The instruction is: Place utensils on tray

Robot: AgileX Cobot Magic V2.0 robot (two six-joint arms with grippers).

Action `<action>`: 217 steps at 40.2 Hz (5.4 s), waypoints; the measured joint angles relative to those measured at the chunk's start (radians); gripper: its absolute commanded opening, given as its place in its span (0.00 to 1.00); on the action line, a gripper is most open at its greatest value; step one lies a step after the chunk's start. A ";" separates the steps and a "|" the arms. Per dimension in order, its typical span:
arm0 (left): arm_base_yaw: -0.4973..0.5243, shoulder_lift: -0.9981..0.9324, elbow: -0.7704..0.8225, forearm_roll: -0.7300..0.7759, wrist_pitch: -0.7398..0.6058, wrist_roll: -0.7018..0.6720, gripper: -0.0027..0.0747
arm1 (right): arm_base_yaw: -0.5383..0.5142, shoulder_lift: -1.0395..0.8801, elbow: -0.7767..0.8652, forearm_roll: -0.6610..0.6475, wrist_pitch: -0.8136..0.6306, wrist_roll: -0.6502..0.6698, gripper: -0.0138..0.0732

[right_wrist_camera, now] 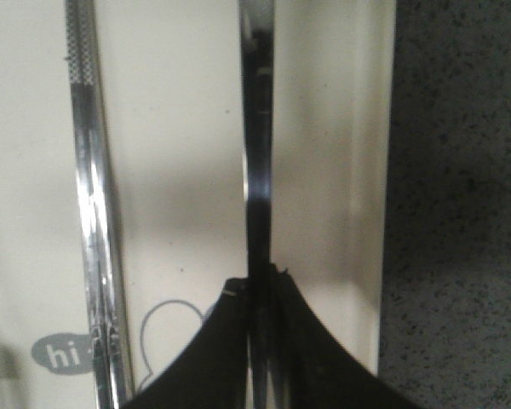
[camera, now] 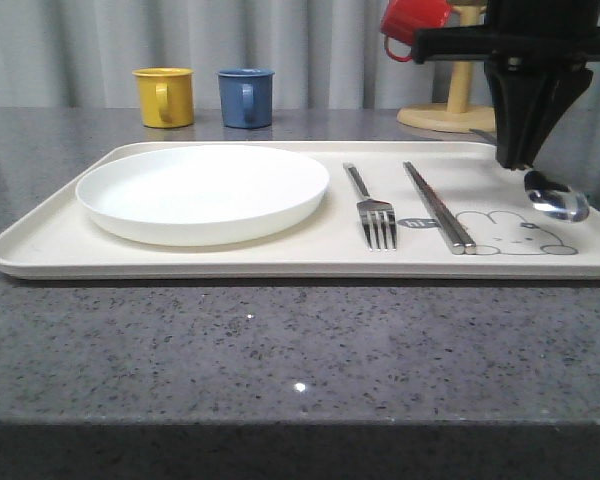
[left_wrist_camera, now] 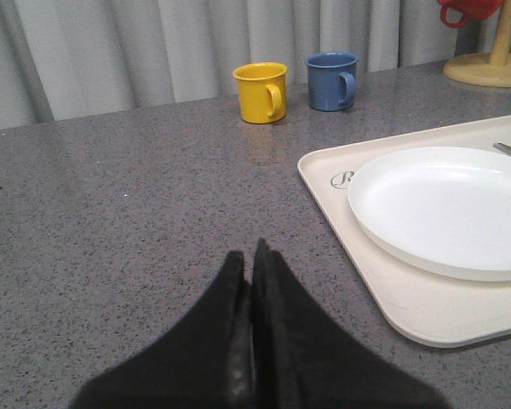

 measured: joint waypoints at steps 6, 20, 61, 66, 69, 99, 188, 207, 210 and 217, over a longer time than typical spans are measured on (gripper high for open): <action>0.000 0.000 0.000 0.000 0.000 0.000 0.01 | -0.002 0.023 0.000 0.000 -0.002 0.002 0.10; 0.000 0.000 0.000 0.000 0.000 0.000 0.01 | -0.004 0.059 0.000 0.000 -0.009 0.005 0.52; 0.000 0.000 0.000 0.000 0.000 0.000 0.01 | 0.104 -0.513 0.081 -0.027 -0.157 -0.143 0.08; 0.000 0.000 0.000 0.000 0.000 0.000 0.01 | 0.108 -0.686 0.308 -0.076 -0.324 -0.145 0.08; 0.000 0.000 0.000 0.000 0.000 0.000 0.01 | 0.108 -0.805 0.461 -0.124 -0.424 -0.145 0.08; 0.000 0.000 0.000 0.000 0.000 0.000 0.01 | 0.108 -1.643 1.212 -0.199 -0.793 -0.147 0.08; 0.123 -0.180 0.372 0.000 -0.255 -0.002 0.01 | 0.108 -1.643 1.212 -0.198 -0.798 -0.147 0.08; 0.123 -0.180 0.372 0.000 -0.255 -0.002 0.01 | -0.080 -1.656 1.408 -0.020 -1.054 -0.389 0.08; 0.123 -0.180 0.372 0.000 -0.255 -0.002 0.01 | -0.142 -1.683 1.466 0.035 -1.103 -0.428 0.08; 0.123 -0.180 0.372 0.000 -0.255 -0.002 0.01 | -0.261 -1.777 1.569 0.079 -1.117 -0.449 0.08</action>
